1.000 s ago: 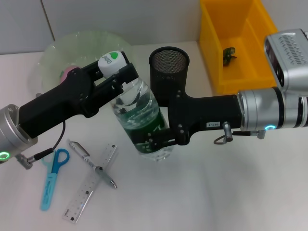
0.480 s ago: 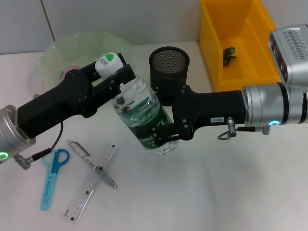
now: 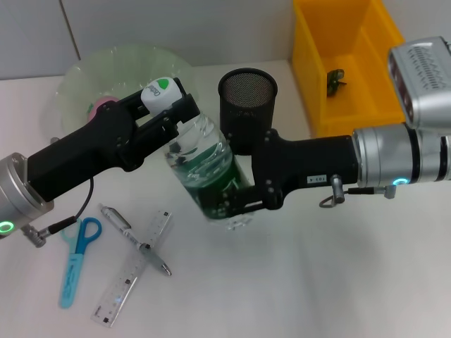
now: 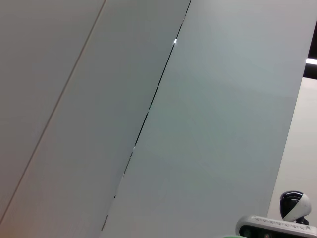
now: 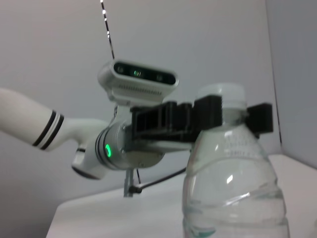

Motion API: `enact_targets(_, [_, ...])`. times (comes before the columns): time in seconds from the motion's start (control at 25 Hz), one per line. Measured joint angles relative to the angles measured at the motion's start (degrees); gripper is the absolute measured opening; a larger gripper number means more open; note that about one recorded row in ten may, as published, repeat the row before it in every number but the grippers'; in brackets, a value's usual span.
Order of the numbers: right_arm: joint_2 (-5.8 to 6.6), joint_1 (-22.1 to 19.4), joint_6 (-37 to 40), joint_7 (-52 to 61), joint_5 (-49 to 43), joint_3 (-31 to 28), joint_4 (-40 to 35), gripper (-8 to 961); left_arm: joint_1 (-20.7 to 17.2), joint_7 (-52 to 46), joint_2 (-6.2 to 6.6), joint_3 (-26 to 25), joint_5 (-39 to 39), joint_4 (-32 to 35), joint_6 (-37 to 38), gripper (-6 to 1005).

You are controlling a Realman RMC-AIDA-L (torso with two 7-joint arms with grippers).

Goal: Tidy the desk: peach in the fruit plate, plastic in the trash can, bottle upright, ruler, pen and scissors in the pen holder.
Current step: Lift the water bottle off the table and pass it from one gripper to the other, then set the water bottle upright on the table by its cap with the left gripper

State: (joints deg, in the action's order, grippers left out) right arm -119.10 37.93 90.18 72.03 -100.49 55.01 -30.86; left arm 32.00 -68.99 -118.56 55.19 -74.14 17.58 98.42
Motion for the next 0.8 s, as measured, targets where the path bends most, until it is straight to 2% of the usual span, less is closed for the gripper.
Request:
enact_targets(0.52, [0.04, -0.2, 0.0, 1.0, -1.2, 0.8, -2.0, 824, -0.1, 0.0, 0.11, 0.0, 0.0, 0.0, -0.7, 473])
enact_targets(0.8, [0.11, -1.7, 0.2, 2.5, -2.0, 0.8, -4.8, 824, -0.2, 0.0, 0.23, 0.0, 0.0, 0.1, -1.6, 477])
